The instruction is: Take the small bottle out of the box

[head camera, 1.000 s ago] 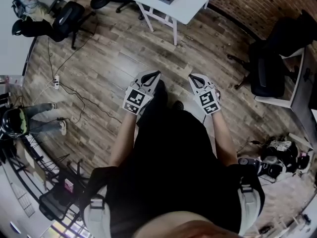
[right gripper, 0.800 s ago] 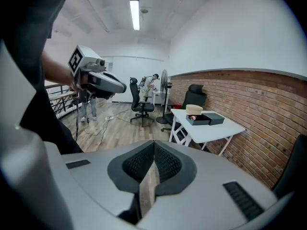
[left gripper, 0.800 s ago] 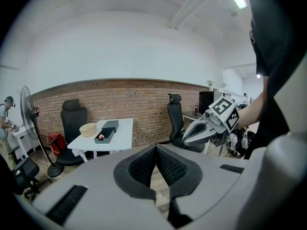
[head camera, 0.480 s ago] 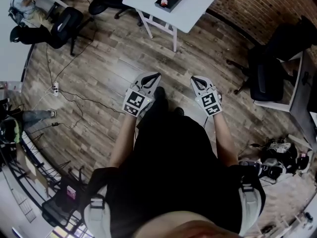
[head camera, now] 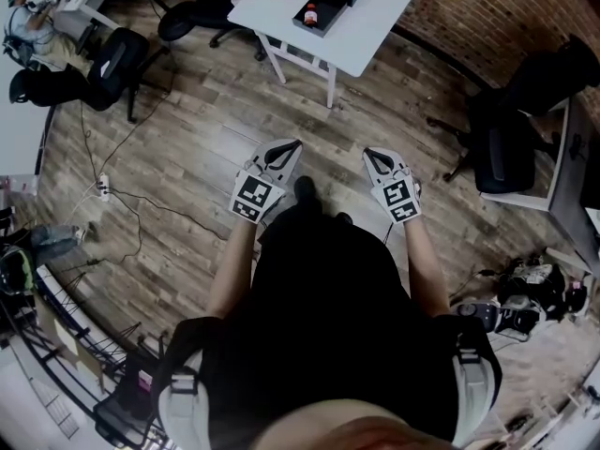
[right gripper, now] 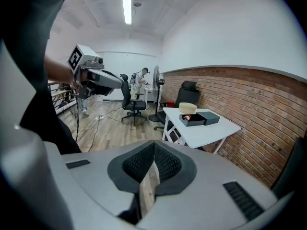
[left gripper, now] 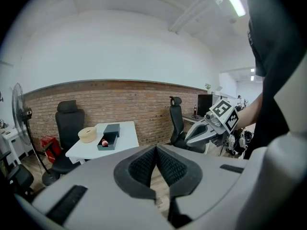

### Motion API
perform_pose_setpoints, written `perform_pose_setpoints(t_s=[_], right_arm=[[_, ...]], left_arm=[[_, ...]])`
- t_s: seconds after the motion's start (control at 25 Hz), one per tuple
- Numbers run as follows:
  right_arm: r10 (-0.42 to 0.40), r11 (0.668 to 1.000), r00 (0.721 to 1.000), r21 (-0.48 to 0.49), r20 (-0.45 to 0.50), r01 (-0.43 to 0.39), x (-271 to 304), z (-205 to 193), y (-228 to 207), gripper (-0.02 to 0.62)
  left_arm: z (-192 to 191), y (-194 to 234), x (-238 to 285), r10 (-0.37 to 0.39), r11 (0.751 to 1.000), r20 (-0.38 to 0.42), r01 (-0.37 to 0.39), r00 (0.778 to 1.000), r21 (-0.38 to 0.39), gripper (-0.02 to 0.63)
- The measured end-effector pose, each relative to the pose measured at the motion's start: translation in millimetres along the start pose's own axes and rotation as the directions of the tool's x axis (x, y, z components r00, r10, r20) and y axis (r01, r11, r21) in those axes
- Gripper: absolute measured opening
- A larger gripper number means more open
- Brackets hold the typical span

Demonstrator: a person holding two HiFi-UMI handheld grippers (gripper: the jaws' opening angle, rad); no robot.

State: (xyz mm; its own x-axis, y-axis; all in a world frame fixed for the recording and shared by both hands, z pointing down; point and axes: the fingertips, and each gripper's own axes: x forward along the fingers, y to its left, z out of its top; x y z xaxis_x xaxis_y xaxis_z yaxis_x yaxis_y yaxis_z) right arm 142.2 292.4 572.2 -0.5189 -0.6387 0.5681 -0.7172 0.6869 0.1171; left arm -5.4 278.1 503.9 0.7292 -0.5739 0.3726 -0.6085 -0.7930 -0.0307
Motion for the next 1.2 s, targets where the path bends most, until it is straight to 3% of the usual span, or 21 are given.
perform_pose_setpoints(t_s=[0.52, 1.2], right_arm=[[-0.076, 0.997, 0.997, -0.005, -0.002, 0.076, 59.1, 39.7, -20.5, -0.002], [-0.072, 0.997, 0.997, -0.011, 0.001, 0.072, 118.7, 68.5, -8.0, -0.002]], left_arm=[[1.4, 73.7, 15.1, -0.055, 0.998, 0.021, 0.055, 0.998, 0.019, 0.02], [-17.0, 137.8, -0.4, -0.04, 0.999, 0.022, 0.04, 0.999, 0.008, 0.02]])
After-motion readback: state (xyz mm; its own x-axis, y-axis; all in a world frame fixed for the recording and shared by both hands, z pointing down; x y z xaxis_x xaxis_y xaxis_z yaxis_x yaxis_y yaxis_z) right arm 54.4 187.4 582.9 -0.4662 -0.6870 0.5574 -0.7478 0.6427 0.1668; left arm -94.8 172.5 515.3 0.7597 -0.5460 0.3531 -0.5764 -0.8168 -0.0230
